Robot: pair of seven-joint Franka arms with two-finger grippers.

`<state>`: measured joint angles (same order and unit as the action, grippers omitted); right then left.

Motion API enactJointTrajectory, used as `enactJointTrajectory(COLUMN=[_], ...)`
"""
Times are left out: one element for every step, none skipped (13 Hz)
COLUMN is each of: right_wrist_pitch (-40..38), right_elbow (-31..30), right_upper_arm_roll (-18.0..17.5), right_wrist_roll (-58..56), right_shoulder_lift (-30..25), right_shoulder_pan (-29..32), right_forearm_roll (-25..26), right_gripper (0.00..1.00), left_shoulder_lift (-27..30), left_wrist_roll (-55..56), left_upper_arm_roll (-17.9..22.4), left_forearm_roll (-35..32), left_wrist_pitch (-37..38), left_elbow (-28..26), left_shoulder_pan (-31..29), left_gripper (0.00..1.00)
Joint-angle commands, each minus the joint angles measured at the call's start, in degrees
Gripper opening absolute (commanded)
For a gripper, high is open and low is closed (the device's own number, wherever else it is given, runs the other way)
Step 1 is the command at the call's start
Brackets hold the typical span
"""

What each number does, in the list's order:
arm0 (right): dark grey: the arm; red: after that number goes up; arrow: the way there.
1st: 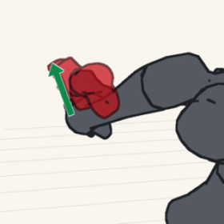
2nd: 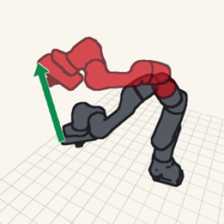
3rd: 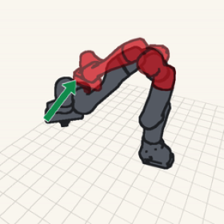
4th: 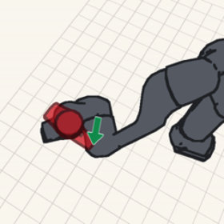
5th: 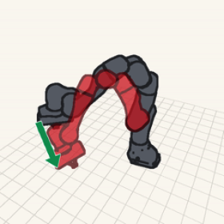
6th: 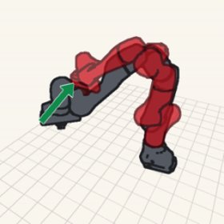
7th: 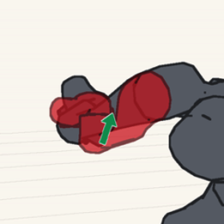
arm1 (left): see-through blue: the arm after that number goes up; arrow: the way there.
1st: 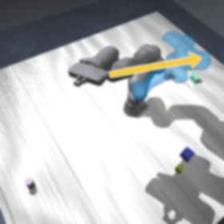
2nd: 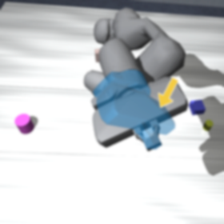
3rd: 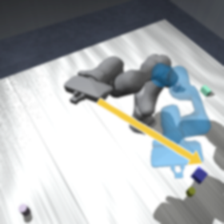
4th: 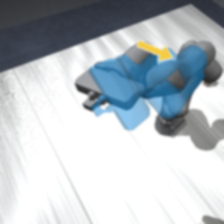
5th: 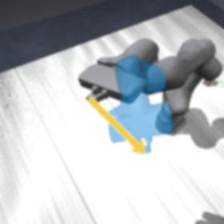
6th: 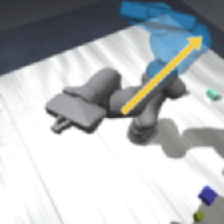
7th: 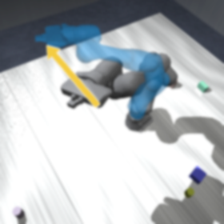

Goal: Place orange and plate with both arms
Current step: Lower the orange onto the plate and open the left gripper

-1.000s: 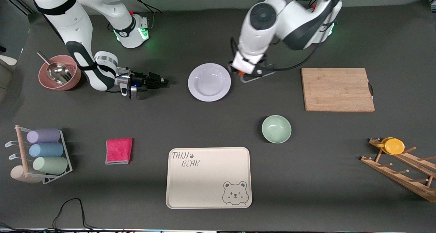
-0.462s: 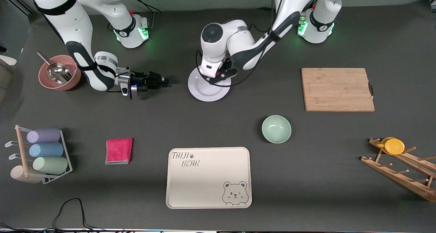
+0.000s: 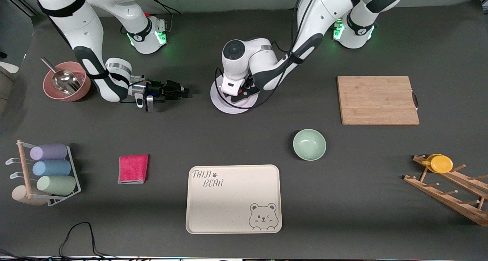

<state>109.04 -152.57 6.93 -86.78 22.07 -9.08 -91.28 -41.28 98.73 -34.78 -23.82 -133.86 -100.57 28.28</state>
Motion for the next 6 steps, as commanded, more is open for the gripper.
enactJointTrajectory(right_wrist_pitch=[-1.11, -1.11, -1.11, -1.11, -1.11, -1.11], right_elbow=[0.69, 0.78, 0.69, 0.69, 0.69, 0.78], right_upper_arm_roll=[0.28, 0.28, 0.28, 0.28, 0.28, 0.28], right_wrist_roll=[-1.81, -1.81, -1.72, -1.81, -1.81, -1.81], right_shoulder_lift=[0.96, 0.87, 0.96, 0.96, 0.96, 0.96], right_shoulder_pan=[0.29, 0.2, 0.29, 0.2, 0.29, 0.2], right_forearm_roll=[0.58, 0.58, 0.58, 0.58, 0.58, 0.67], right_gripper=[0.46, 0.46, 0.46, 0.46, 0.46, 0.46], left_shoulder_lift=[-1.08, -1.43, -1.52, -1.52, -1.43, -1.34], left_wrist_roll=[3.22, 4.01, 4.19, 4.63, 5.24, 5.34], left_upper_arm_roll=[3.13, 3.22, 3.22, 3.22, 3.22, 3.22], left_forearm_roll=[-0.87, -0.96, -0.87, -0.87, -0.96, -0.96], left_wrist_pitch=[-1.93, -2.28, -2.46, -2.38, -2.29, -2.29], left_elbow=[1.69, 1.69, 1.61, 1.61, 1.69, 1.69], left_shoulder_pan=[4.67, 4.77, 4.77, 4.77, 4.77, 4.77], left_gripper=[0.0, 0.0, 0.06, 0.99, 1.0, 1.0])
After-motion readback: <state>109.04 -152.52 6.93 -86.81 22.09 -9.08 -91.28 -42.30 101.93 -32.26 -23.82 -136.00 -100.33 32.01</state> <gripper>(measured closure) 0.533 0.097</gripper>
